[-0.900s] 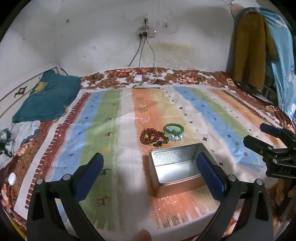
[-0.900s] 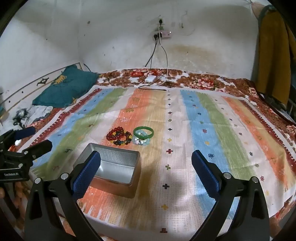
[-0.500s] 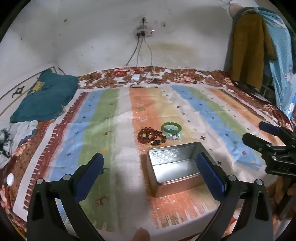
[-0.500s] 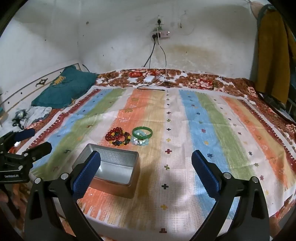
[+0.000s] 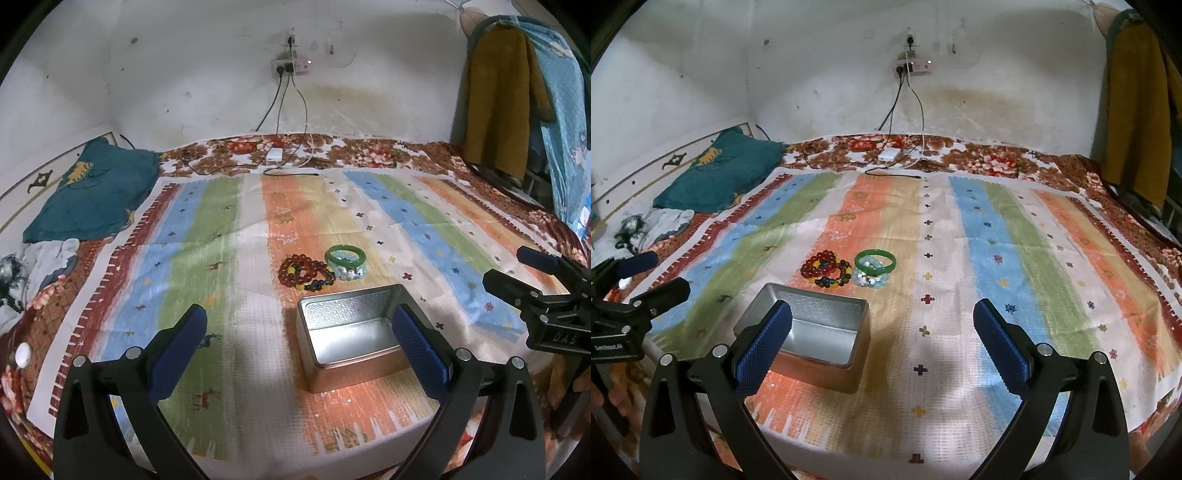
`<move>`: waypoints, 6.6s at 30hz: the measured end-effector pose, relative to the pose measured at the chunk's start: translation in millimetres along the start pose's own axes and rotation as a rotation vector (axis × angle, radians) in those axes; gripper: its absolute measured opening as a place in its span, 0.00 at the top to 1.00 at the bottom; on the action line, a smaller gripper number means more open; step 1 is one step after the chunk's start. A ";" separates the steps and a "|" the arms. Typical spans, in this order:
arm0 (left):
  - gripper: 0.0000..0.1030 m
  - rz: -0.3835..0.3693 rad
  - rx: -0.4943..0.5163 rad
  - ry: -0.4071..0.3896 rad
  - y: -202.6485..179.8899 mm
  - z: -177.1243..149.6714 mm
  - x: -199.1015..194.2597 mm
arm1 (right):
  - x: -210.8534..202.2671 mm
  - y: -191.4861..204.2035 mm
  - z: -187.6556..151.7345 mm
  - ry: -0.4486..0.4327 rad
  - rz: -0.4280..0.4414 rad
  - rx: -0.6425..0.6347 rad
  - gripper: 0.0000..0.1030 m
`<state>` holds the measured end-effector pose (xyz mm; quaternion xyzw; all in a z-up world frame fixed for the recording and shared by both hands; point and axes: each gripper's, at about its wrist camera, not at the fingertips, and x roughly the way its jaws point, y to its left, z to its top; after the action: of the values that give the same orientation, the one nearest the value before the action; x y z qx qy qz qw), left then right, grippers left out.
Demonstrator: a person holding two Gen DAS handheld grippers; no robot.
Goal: Organize jewelry
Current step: 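Move both grippers forward toward the bracelets beside the silver tin, then close the right gripper on the green bangle while the left gripper grasps the red bead bracelet, then lift the red bracelet with the left gripper while the right gripper carries the green bangle over the tin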
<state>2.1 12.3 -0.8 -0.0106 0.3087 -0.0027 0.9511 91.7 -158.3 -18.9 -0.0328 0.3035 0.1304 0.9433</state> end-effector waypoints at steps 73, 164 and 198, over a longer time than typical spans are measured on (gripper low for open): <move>0.05 0.015 -0.032 0.156 11.5 43.3 79.2 | 55.4 -4.3 51.1 0.070 0.022 -0.020 0.03; 0.76 0.004 -0.028 0.600 47.1 40.9 297.8 | 301.5 -42.1 47.3 0.628 0.024 0.179 0.77; 0.88 -0.122 -0.105 0.435 40.0 86.8 222.1 | 229.3 -23.6 68.4 0.513 0.072 0.118 0.92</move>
<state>232.8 51.3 -61.8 -0.0780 0.5048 -0.0464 0.8584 315.8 -119.6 -97.0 0.0012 0.5408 0.1330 0.8306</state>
